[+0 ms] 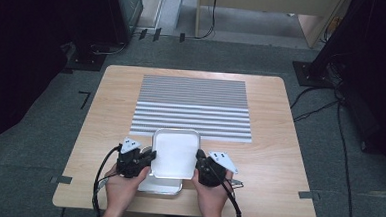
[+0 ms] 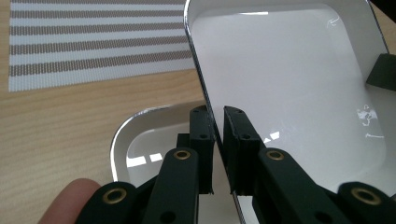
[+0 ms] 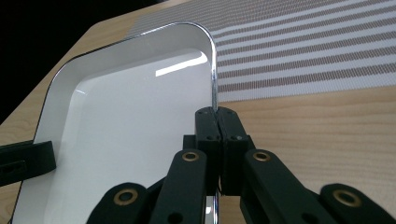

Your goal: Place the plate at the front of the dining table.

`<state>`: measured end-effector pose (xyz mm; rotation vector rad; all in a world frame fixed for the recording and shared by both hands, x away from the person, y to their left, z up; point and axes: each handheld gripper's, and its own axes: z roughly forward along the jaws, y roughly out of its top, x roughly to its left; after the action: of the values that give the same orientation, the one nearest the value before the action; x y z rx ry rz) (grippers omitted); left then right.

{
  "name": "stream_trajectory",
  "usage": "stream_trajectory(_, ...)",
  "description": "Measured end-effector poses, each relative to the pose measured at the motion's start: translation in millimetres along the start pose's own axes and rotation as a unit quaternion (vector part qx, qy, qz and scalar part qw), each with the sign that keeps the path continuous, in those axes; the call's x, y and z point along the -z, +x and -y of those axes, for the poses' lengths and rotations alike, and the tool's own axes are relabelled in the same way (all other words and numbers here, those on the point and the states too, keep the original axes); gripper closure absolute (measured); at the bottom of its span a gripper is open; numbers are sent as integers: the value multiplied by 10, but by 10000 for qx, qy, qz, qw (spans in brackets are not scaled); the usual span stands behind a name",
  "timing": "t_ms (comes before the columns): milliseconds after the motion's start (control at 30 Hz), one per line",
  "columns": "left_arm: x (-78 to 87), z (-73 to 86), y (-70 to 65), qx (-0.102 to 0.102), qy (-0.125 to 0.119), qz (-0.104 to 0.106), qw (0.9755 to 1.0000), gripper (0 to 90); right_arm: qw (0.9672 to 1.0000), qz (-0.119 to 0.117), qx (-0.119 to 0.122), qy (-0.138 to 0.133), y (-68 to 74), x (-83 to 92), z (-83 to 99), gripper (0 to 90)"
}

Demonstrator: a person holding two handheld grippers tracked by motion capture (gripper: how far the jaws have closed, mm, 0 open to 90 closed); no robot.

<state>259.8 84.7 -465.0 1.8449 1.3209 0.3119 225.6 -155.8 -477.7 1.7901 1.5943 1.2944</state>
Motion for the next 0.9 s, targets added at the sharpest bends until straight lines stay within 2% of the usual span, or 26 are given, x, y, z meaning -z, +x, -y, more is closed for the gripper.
stream_trajectory(233,-99,-195,33,68,-106,60,9999,836,9999,-3,49,-99,-29,-108,-195,900)
stream_trajectory(500,-237,-415,130,332,-235,149,9991,852,10000,-41,-63,-26,-71,-290,-413,900)
stream_trajectory(733,-369,-632,182,382,-236,98,9989,857,10000,-36,-25,-35,-94,-466,-600,900)
stream_trajectory(800,-399,-695,197,434,-259,146,9986,860,10000,-41,-25,-39,-101,-499,-648,900)
stream_trajectory(900,-447,-786,189,405,-265,129,9987,861,10000,-50,-19,-77,-128,-551,-730,900)
